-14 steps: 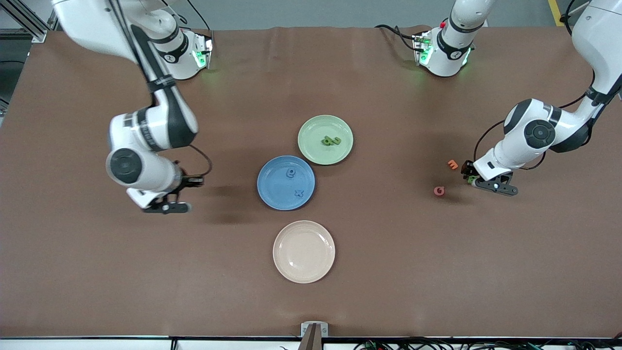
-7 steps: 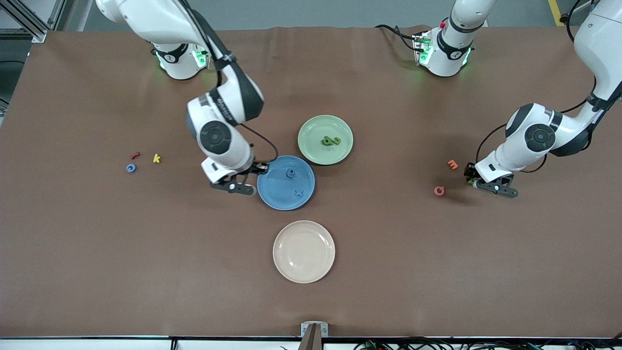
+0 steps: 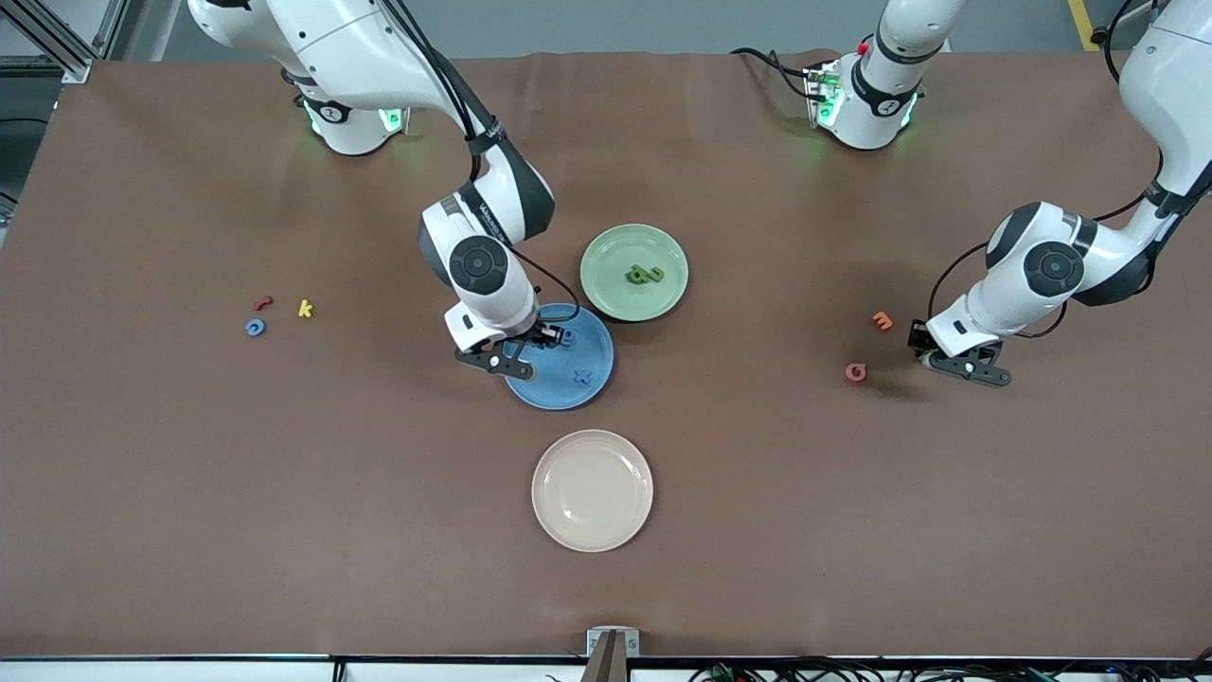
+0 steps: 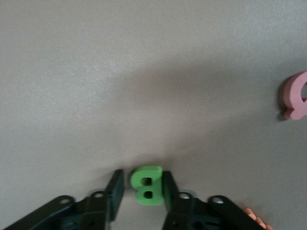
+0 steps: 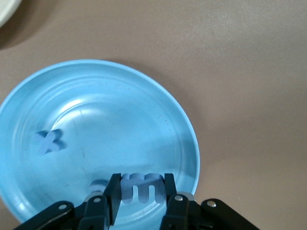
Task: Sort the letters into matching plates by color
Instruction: 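Release the m on the blue plate while the left gripper lifts the B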
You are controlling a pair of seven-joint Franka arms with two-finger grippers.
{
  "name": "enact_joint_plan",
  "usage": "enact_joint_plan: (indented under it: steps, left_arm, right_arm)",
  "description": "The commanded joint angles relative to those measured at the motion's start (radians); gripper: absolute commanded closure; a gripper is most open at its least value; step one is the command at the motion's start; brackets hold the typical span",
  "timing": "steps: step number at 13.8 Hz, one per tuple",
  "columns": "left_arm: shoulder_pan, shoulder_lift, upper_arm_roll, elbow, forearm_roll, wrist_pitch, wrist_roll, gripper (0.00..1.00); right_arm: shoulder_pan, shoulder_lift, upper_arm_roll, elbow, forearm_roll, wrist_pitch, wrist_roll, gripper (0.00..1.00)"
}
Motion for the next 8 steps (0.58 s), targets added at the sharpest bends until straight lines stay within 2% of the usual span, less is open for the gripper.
enact_joint_plan:
  steps: [1, 2, 6, 7, 8]
  left_arm:
    - [0.007, 0.014, 0.002, 0.0, 0.02, 0.008, -0.007, 0.93]
    - [0.007, 0.011, 0.002, 0.001, 0.018, 0.008, -0.005, 0.97]
    - [0.009, -0.021, -0.024, 0.003, 0.005, 0.003, -0.007, 0.98]
    - [0.012, -0.026, -0.047, 0.007, -0.008, -0.002, -0.008, 0.99]
    - [0.012, -0.032, -0.064, 0.016, -0.034, -0.018, -0.01, 0.99]
  right_arm:
    - [0.003, 0.029, -0.006, 0.025, 0.016, 0.013, 0.013, 0.83]
    - [0.003, 0.039, -0.005, 0.025, 0.018, 0.027, 0.014, 0.83]
    - [0.013, 0.064, -0.005, 0.027, 0.018, 0.064, 0.014, 0.82]
    - [0.013, 0.064, -0.005, 0.027, 0.018, 0.062, 0.014, 0.8]
    - [0.013, 0.064, -0.005, 0.027, 0.018, 0.061, 0.013, 0.68]
